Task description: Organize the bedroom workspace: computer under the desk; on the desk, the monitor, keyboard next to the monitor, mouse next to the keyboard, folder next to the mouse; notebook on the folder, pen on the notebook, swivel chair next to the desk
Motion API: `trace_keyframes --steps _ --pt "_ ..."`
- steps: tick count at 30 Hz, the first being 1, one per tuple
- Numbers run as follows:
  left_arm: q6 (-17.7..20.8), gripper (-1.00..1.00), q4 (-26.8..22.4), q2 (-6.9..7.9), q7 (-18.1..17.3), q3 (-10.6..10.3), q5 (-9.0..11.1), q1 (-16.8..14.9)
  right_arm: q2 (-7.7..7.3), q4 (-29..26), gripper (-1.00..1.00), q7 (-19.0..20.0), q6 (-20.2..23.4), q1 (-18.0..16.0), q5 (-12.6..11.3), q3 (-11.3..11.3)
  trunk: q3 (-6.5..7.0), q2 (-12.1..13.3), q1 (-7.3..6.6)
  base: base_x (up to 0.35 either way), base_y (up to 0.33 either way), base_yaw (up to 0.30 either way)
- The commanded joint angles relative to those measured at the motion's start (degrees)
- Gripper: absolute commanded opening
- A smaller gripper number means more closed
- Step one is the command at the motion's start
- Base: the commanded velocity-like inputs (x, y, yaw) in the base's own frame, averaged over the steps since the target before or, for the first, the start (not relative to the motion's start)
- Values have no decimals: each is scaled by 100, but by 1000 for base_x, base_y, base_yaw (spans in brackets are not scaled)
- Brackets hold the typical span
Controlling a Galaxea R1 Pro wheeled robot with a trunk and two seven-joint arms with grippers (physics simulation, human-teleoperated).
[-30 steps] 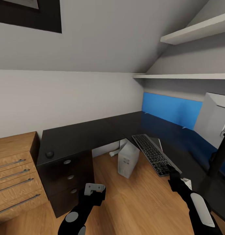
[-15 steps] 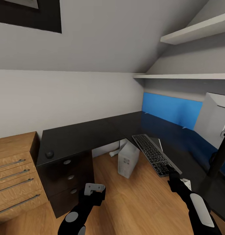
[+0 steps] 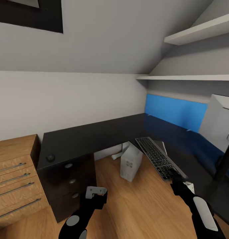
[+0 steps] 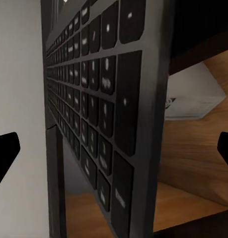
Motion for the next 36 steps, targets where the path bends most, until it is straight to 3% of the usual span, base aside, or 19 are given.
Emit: trace_keyframes --steps 1,12,13,16,19,21,26,36 --pt "18 100 -6 0 53 -9 61 -5 1 -11 100 -49 24 -4 -59 -8 -6 -3 1 168 139 0" --pt "18 100 -6 4 59 -9 56 -5 1 -13 100 -57 22 -4 -54 -7 -6 -3 1 56 46 0" --pt "18 100 -6 4 59 -9 55 -5 1 -13 -100 -62 19 -4 -53 -7 -6 -3 1 7 6 0" --pt "18 100 -6 4 60 -9 55 -5 1 -13 -100 -96 13 -4 -5 -7 -6 -3 1 5 4 0" --pt "18 100 -6 3 60 -9 54 -5 10 -17 -100 -159 9 -4 309 -11 -6 -3 1 1 1 0" --pt "18 100 -6 4 60 -9 54 -5 12 -20 -100 -165 10 -4 361 -14 -6 -3 1 0 0 0" --pt "18 100 -6 4 57 -9 59 -5 21 -22 -100 -145 12 -4 389 -16 -6 -3 1 0 0 0" --pt "18 100 -4 -4 60 -9 52 -5 68 -130 -100 -33 12 -4 389 75 173 398 -218 0 0 0"
